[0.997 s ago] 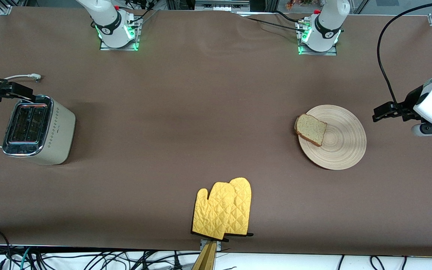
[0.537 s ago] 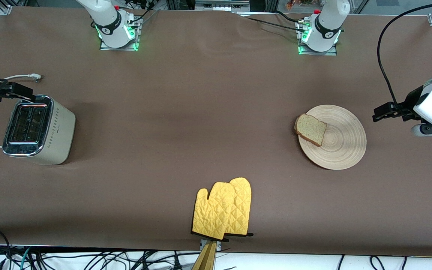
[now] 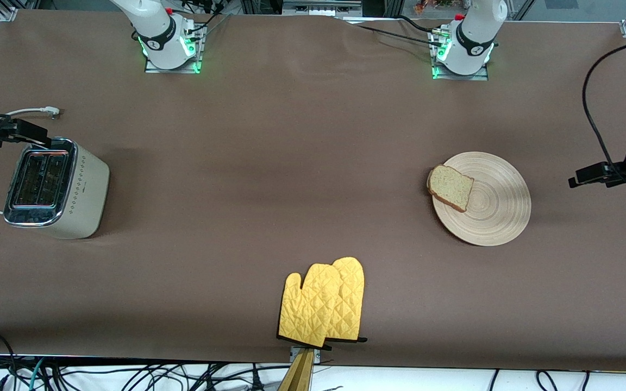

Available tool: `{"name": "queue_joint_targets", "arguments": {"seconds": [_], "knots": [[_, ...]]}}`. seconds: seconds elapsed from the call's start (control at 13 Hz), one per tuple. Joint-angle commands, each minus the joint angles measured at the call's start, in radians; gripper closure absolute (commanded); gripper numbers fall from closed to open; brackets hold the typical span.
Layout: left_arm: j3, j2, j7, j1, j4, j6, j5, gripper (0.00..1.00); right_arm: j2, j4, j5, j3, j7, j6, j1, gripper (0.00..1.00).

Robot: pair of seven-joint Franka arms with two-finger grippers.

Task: Move plate and put bread in toaster
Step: 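Lower the left gripper toward the rim of the wooden plate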

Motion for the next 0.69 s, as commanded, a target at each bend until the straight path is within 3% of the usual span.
{"name": "queue_joint_targets", "arguments": {"seconds": [0.0, 0.61], "knots": [[-0.012, 0.04, 0.074, 0.044, -0.002, 0.016, -0.045, 0.0, -0.01, -0.002, 0.015, 0.002, -0.008, 0.002, -0.008, 0.0], [-0.04, 0.202, 0.281, 0.166, -0.002, 0.068, -0.165, 0.0, -0.008, -0.002, 0.015, 0.004, -0.008, 0.019, -0.008, 0.0]]}}
